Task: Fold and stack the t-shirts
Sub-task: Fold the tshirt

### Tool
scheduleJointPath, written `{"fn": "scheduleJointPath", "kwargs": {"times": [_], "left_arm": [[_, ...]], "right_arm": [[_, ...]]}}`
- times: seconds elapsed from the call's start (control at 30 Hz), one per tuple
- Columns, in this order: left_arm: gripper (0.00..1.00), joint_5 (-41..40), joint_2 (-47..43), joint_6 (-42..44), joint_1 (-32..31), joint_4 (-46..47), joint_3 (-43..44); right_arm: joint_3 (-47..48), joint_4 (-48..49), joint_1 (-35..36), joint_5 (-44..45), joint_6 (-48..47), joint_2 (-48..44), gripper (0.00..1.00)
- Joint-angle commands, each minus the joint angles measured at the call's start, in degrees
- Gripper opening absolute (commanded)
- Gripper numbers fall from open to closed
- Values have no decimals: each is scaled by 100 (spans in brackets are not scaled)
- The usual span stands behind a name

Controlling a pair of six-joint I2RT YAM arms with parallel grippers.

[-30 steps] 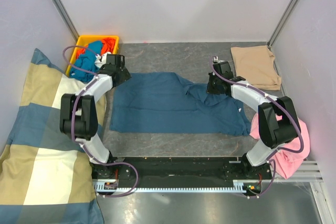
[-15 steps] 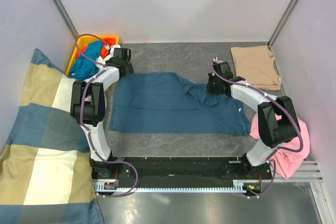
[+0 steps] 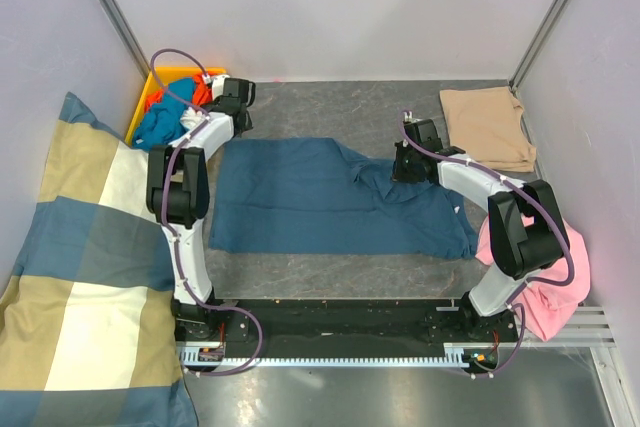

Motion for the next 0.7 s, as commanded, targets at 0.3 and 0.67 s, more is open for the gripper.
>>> {"fn": "scheduleJointPath", "kwargs": {"times": [0.3, 0.67], "left_arm": [[75, -152, 444, -1052, 100, -1392, 822], [76, 411, 805, -1078, 399, -1762, 1218]], "right_arm": [[-26, 104, 15, -160, -74, -84, 0], [-9, 105, 6, -213, -65, -84, 0]]}}
